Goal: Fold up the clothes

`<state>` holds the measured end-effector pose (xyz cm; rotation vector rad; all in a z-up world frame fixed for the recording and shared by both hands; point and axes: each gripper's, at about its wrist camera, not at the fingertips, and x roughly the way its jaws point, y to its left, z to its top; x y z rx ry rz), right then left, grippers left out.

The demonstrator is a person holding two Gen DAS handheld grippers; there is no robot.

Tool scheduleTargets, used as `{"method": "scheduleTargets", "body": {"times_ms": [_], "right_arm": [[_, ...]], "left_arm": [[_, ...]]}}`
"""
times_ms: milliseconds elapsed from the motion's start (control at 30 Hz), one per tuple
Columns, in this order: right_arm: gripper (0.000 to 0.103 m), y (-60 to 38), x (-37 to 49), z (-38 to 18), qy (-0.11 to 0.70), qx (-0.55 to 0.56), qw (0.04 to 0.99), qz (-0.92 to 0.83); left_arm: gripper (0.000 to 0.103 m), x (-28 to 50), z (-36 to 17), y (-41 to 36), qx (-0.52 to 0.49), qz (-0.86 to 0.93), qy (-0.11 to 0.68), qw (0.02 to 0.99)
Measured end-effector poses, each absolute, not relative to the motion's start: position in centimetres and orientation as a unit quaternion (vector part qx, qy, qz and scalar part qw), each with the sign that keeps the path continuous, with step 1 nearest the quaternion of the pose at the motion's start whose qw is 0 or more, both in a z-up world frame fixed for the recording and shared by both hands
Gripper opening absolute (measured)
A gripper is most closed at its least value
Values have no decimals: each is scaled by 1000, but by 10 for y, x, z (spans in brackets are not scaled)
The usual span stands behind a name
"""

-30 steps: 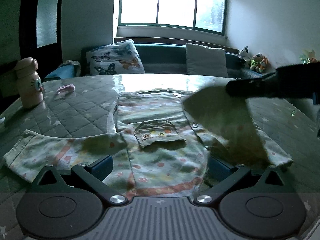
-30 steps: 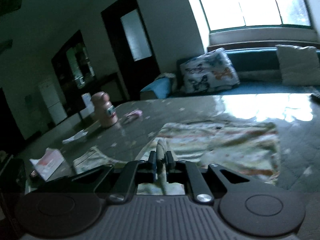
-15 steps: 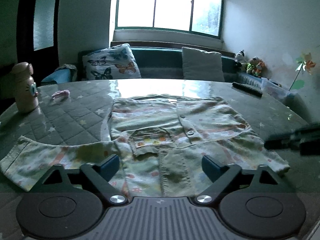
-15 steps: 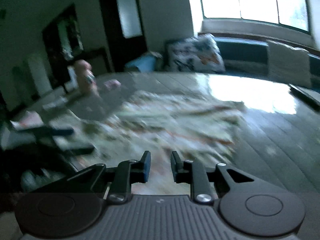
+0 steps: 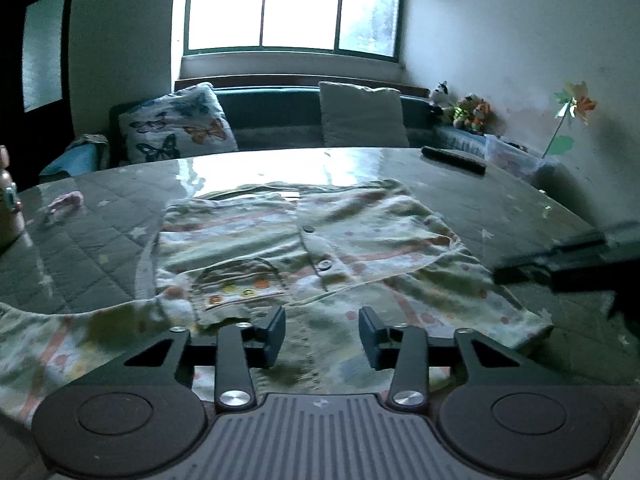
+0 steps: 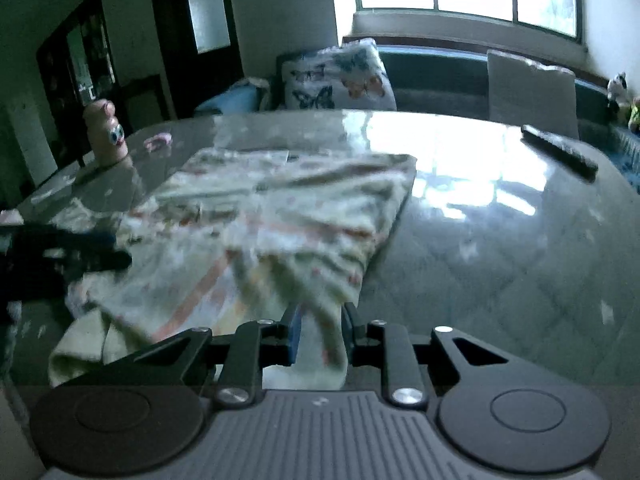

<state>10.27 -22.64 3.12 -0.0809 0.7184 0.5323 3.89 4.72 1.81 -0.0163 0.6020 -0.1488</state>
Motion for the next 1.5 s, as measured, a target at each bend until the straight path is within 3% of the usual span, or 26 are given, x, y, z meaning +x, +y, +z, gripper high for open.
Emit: {"method": "scheduleTargets", "body": {"times_ms": [367, 767, 1133, 1500], "right_arm": [[21, -201, 142, 10, 351, -55, 898, 259], [33, -168, 103, 17, 345, -87, 876, 326], [34, -128, 49, 15, 324, -152, 847, 394], [34, -93, 57, 13, 310, -151, 846, 407]], "left_arm": [[38, 60, 1, 46, -1, -75, 326, 942], [38, 42, 4, 55, 11, -59, 327, 943], [40, 17, 3, 71, 11, -29, 332, 943], [42, 0, 9, 113, -27, 53, 330, 942]]}}
